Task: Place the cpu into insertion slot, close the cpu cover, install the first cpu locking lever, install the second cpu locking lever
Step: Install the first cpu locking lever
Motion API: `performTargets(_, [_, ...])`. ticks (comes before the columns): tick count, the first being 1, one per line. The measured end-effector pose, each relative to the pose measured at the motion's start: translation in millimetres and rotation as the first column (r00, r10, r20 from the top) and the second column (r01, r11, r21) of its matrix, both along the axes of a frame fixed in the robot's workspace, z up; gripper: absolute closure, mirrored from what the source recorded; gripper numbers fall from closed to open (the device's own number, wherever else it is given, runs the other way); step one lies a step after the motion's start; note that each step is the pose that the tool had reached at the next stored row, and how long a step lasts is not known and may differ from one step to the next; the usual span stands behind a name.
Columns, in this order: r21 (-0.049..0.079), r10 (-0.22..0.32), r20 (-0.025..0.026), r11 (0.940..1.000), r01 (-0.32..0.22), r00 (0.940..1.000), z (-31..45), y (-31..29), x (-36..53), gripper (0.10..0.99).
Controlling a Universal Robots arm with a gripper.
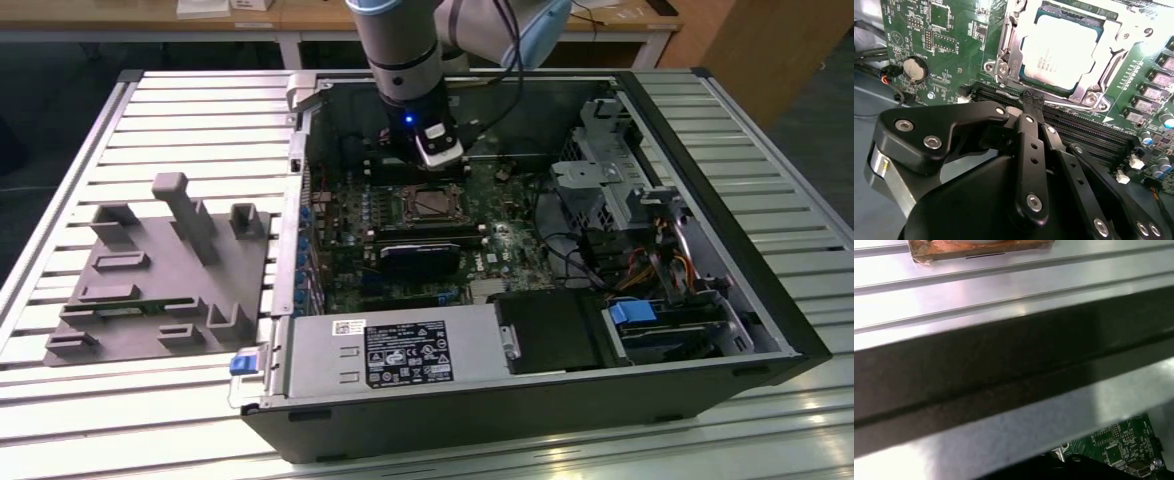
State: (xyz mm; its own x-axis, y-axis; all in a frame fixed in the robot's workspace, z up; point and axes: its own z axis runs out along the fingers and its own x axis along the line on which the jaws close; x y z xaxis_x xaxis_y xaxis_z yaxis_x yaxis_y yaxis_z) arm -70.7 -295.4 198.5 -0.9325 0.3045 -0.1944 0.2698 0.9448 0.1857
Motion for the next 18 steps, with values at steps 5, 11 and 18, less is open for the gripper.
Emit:
performTargets(5, [0.0, -0.017, 0.0001, 0.9998, 0.017, 0.9998, -0.6, 3.1, 0.0, 0.984])
performTargets(11, [-0.003, -0.048, 0.0002, 0.9989, 0.048, 0.9989, -2.1, 3.9, 0.0, 0.984])
performTargets(18, [-0.009, -0.087, 0.0007, 0.9962, 0.087, 0.9962, -4.8, 3.9, 0.0, 0.984])
